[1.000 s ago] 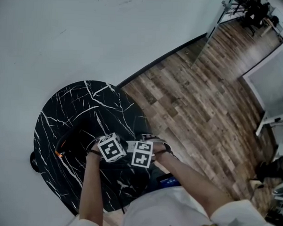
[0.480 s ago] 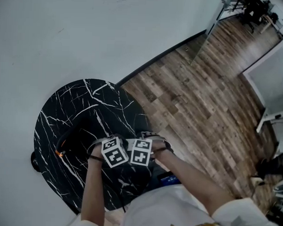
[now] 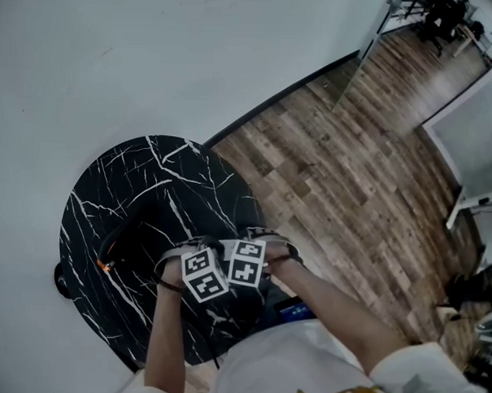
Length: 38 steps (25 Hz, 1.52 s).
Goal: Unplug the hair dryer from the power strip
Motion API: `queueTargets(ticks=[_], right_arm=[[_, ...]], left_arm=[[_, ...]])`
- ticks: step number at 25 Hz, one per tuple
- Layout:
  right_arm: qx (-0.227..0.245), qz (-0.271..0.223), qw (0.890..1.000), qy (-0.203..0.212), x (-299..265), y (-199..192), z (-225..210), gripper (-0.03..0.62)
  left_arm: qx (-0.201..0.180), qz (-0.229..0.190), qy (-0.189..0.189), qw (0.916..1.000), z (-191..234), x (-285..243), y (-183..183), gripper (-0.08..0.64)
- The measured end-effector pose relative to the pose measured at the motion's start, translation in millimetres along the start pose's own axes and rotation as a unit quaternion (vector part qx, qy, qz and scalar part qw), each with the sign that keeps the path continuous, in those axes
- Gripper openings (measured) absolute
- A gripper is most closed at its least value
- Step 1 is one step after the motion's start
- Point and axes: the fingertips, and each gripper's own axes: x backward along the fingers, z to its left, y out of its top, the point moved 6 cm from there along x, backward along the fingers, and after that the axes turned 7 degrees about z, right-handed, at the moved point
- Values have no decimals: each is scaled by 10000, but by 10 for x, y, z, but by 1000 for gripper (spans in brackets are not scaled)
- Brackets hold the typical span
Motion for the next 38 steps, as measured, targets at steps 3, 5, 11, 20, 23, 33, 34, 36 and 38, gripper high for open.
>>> queueTargets(ticks=[3, 5, 11, 20, 23, 33, 34, 36, 38], right_arm=[[-12, -7, 10000, 9, 1, 12, -2, 273], [-41, -39, 10000, 18, -4, 5, 6, 273], [-107, -24, 9999, 7, -10, 10, -11, 273], [-61, -60, 10000, -16, -13, -16, 6, 273], [-122, -102, 9999, 8, -11, -17, -1, 273], [-48, -105, 9999, 2, -20, 19, 0, 273], [-48, -124, 9999, 15, -22, 21, 12, 273], [-77, -144, 9999, 16, -19, 4, 20, 273], [-124, -140, 9998, 6, -15, -5, 14, 273]], left_arm=[[226, -34, -634, 9977, 67, -42, -30, 52], [382, -124, -1141, 9927, 144, -47, -26, 54], [118, -217, -909, 9956, 149, 7, 10, 55], [376, -278, -987, 9940, 173, -35, -30, 54], [441, -544, -1395, 9877, 299, 21, 29, 58], [384, -207, -682, 9967, 99, -51, -77, 52], [530, -271, -1045, 9927, 142, -63, -95, 52], [667, -369, -1632, 9836, 233, -46, -74, 57], [509, -372, -1697, 9835, 269, 16, 8, 58]])
